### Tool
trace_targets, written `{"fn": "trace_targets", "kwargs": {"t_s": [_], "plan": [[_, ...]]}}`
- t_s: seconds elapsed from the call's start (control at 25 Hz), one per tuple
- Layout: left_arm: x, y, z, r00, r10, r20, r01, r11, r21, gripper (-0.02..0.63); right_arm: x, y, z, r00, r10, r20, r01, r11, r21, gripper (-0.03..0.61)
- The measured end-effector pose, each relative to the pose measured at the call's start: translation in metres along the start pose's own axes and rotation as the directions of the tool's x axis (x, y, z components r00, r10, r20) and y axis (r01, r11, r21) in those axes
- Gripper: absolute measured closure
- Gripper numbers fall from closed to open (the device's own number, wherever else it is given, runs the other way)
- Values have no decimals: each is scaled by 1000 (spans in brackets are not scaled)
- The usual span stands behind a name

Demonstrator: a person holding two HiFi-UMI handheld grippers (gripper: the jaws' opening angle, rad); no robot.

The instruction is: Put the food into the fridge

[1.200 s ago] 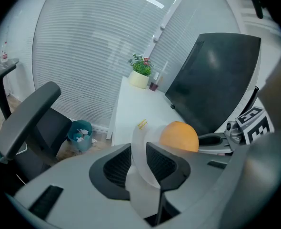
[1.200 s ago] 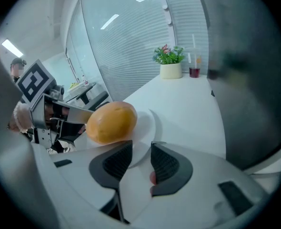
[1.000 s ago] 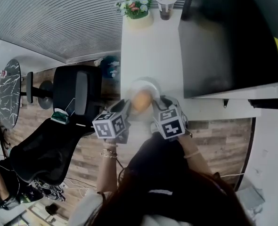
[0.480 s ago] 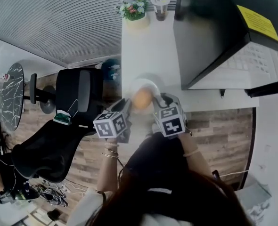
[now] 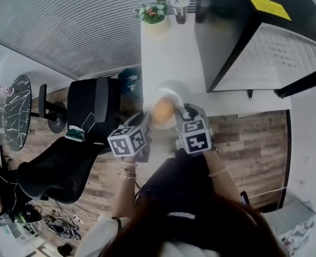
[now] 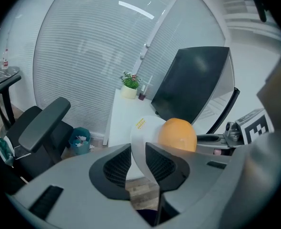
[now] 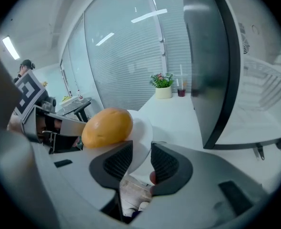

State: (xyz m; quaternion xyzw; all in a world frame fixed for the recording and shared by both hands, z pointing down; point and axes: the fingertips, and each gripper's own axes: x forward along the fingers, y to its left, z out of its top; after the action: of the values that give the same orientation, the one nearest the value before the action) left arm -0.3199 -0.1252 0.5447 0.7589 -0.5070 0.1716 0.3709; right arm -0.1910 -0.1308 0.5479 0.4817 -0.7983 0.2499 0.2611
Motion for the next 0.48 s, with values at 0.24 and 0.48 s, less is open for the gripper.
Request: {"fn": "trace_targets", "kwargs": {"t_s": [0.24,0.48], "plan": [[-18,-8,-2,999,-24,34,24,1000,8,523,-19,8,0,999,-34,41,34,999,0,463],[-38,-12,-3,997,-46,68,44,999,28,528,-36,22,-6,997,-65,48,64,998,6,465]]}}
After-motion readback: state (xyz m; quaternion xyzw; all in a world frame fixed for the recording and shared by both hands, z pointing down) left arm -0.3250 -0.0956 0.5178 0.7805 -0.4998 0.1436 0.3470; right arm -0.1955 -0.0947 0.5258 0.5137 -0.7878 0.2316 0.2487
